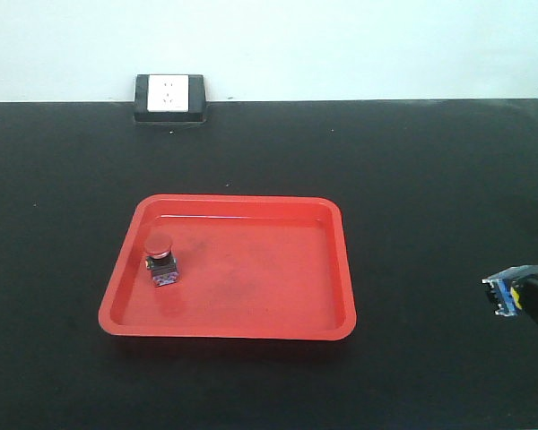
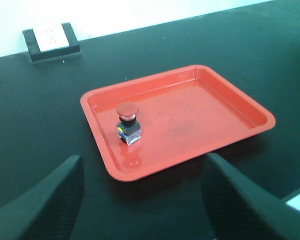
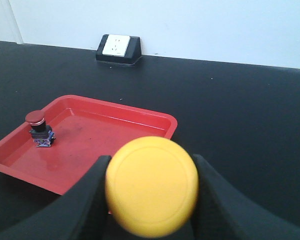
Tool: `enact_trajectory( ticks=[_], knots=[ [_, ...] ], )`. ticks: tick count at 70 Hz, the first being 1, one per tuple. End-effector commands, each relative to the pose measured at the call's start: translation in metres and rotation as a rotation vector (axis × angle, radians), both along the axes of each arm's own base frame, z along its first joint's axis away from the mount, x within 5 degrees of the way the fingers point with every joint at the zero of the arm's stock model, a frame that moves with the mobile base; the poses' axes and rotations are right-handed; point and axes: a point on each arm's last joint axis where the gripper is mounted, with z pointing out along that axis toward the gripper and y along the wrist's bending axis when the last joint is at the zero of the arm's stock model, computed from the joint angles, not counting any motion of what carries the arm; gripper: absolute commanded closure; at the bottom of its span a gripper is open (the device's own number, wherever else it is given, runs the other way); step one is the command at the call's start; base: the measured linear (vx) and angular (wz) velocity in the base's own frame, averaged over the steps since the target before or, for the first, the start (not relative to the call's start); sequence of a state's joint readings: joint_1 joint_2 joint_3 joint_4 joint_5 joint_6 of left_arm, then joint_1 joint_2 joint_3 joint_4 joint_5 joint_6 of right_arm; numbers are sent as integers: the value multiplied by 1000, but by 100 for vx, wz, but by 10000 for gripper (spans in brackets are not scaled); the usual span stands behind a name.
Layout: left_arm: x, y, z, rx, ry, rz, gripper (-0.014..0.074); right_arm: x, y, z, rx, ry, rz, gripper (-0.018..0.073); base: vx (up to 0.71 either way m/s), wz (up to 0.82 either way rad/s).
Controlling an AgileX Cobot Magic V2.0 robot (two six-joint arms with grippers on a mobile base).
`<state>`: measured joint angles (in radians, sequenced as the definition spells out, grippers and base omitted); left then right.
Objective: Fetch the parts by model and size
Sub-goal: 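Move the right gripper with the yellow button toward the tray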
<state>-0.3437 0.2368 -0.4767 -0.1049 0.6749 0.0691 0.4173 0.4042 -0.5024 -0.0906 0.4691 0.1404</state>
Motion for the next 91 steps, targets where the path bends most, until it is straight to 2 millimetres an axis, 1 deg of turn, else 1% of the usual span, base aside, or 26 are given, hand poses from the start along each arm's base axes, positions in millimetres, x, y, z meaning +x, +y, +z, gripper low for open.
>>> enact_trajectory(
  ticks=[1, 12, 30, 37, 42, 52, 62, 66, 75, 82, 91],
  knots=[
    [2, -1, 7, -49, -63, 0, 114, 3, 1, 15, 24, -93, 2, 569, 0, 0],
    [2, -1, 5, -47, -62, 0, 114, 3, 2, 18, 42, -121, 5, 569, 0, 0],
    [2, -1, 5, -45, -59, 0, 114, 4, 2, 18, 38, -121, 6, 567, 0, 0],
    [2, -1, 5, -45, -59, 0, 114, 10, 5, 21, 38, -126, 9, 564, 0, 0],
    [2, -1, 5, -45, -59, 0, 114, 18, 8, 24, 28, -103, 9, 561, 0, 0],
    [2, -1, 5, -44, -60, 1, 114, 44, 20, 35, 5, -49, 9, 555, 0, 0],
    [2, -1, 5, -44, -60, 1, 114, 77, 34, 43, -19, 17, 10, 552, 0, 0],
    [2, -1, 5, -44, -60, 1, 114, 94, 42, 44, -32, 47, 11, 552, 0, 0],
    [2, -1, 5, -45, -60, 1, 114, 127, 57, 41, -59, 109, 11, 552, 0, 0],
    [2, -1, 5, -44, -60, 1, 114, 155, 69, 35, -73, 170, 10, 552, 0, 0],
    [2, -1, 5, -45, -61, 1, 114, 184, 82, 26, -94, 245, 7, 552, 0, 0]
  ],
)
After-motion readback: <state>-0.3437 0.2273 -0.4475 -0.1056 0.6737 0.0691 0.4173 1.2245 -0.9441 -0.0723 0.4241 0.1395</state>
